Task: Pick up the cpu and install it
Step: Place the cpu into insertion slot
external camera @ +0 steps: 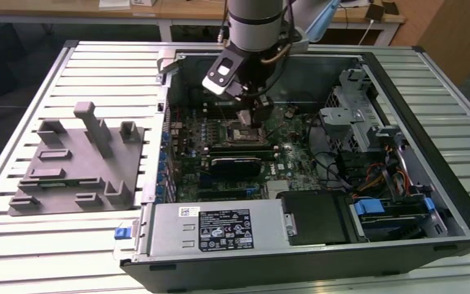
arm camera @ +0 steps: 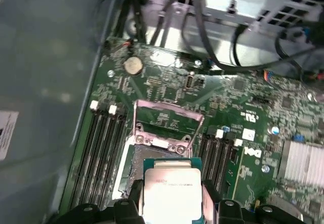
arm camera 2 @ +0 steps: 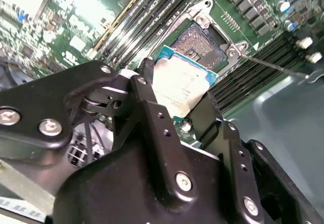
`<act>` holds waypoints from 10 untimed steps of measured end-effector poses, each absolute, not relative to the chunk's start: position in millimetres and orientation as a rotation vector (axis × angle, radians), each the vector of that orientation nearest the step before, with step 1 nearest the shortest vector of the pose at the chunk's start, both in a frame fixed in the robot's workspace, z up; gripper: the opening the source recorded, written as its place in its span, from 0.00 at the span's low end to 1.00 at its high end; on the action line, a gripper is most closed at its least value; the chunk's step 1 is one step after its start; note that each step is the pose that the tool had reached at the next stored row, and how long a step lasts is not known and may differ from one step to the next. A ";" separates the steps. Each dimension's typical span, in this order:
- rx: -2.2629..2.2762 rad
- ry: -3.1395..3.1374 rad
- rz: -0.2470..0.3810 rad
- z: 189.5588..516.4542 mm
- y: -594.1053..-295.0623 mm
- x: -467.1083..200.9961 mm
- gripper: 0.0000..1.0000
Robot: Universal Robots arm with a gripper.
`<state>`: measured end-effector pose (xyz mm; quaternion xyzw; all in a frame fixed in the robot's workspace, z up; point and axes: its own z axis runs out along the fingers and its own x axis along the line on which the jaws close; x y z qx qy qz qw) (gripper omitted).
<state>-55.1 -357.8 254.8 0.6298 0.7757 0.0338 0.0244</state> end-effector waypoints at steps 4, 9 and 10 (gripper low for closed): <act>2.033 2.325 0.102 254.0 -357.7 -55.1 0.54; 2.136 2.228 0.098 252.8 -357.8 -55.1 0.54; 2.155 2.208 0.097 252.5 -357.8 -55.1 0.54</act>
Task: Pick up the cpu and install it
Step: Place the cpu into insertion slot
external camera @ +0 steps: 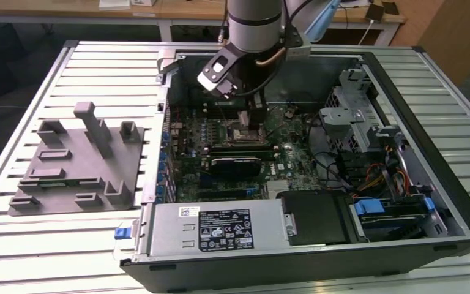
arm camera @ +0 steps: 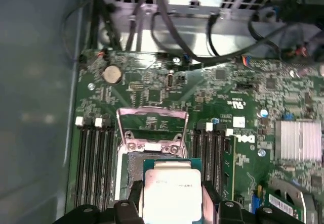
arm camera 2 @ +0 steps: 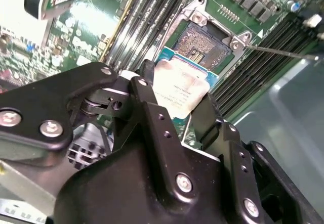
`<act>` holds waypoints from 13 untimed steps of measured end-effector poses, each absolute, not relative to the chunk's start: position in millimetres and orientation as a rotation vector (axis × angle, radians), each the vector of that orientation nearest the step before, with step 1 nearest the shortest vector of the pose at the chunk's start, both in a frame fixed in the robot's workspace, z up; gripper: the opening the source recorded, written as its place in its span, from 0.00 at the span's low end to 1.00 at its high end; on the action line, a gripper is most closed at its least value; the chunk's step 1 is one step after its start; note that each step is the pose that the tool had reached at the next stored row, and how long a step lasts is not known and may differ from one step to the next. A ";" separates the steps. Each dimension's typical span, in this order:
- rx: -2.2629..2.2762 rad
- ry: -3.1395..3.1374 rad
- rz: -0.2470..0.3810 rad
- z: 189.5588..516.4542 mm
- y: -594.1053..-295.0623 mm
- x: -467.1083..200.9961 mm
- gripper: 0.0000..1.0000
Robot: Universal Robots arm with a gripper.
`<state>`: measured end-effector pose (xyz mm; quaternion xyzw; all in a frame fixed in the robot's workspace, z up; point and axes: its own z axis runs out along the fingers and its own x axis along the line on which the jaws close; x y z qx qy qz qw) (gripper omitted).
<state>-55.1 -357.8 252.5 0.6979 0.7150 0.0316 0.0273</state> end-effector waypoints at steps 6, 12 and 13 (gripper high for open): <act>2.186 2.177 0.096 247.0 -357.7 -55.2 0.54; 2.187 2.175 0.096 237.0 -357.7 -55.2 0.54; 2.188 2.174 0.096 235.4 -357.5 -55.3 0.54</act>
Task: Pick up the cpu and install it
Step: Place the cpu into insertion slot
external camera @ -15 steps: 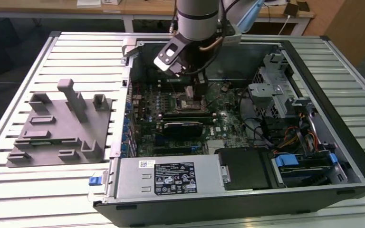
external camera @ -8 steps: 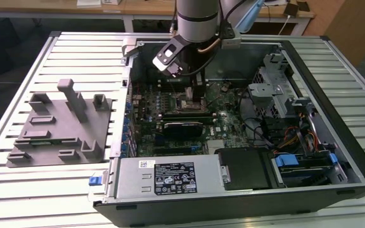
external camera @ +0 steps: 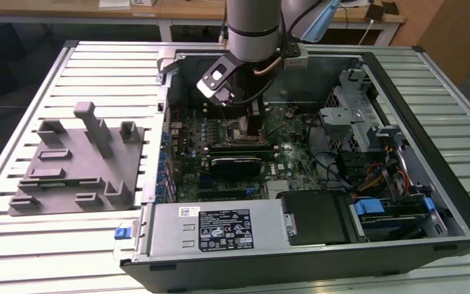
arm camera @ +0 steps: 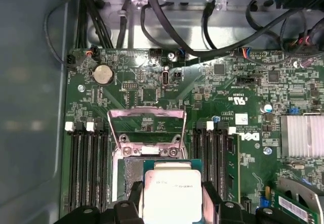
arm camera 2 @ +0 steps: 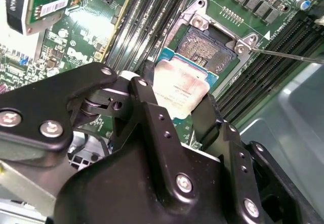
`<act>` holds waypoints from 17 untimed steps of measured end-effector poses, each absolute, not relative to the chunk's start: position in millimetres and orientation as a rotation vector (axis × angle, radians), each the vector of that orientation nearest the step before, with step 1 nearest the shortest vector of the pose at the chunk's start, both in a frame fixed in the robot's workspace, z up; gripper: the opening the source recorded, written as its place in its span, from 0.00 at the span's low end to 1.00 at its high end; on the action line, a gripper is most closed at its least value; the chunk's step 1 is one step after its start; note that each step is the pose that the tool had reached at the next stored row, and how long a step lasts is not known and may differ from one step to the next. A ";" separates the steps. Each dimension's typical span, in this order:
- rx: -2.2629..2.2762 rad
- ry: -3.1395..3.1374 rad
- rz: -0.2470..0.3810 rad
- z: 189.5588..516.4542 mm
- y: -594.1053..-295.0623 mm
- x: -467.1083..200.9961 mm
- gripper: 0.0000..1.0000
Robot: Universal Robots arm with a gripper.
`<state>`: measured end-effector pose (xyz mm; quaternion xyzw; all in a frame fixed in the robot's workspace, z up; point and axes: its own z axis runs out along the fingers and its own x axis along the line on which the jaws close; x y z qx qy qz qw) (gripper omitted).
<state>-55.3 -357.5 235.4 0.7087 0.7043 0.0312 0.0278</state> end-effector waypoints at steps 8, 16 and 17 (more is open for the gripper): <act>2.190 2.172 0.096 222.8 -355.9 -55.8 0.54; 2.189 2.173 0.096 216.4 -353.0 -58.0 0.54; 2.189 2.173 0.096 215.8 -352.4 -58.1 0.54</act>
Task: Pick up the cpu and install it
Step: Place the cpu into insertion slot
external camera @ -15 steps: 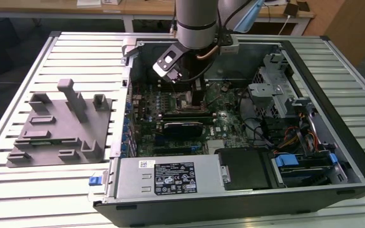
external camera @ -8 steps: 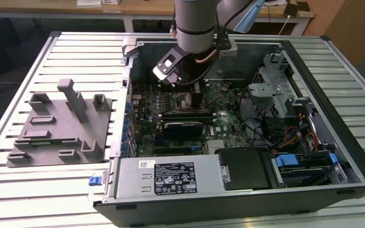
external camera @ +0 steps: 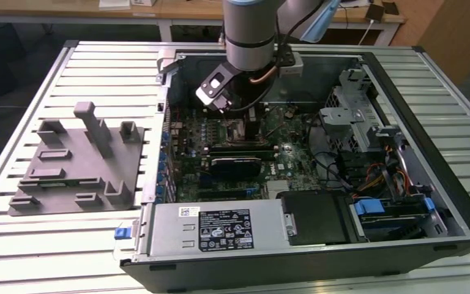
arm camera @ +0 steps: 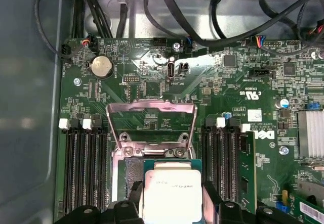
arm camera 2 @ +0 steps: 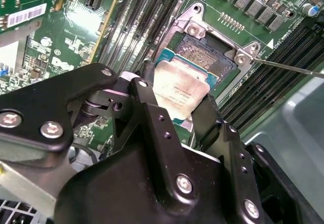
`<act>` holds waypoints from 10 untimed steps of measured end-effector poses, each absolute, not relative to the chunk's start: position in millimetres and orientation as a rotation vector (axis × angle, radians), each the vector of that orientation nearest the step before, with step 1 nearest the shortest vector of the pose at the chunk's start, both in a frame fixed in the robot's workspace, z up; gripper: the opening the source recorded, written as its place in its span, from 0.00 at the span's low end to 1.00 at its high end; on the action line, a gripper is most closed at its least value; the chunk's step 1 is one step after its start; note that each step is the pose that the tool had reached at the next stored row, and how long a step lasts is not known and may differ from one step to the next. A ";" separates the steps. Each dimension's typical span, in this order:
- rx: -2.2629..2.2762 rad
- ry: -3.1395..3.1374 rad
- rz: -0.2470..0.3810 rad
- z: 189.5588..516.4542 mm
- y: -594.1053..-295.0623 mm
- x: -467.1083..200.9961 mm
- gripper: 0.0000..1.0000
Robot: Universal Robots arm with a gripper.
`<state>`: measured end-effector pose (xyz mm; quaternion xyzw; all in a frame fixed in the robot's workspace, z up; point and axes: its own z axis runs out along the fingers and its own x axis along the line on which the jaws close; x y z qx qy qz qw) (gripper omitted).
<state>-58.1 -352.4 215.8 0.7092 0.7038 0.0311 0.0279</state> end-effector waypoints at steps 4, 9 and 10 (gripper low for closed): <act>2.189 2.173 0.096 213.0 -350.1 -58.2 0.54; 2.192 2.169 0.096 209.1 -348.5 -59.1 0.54; 2.196 2.166 0.096 208.5 -348.2 -59.3 0.54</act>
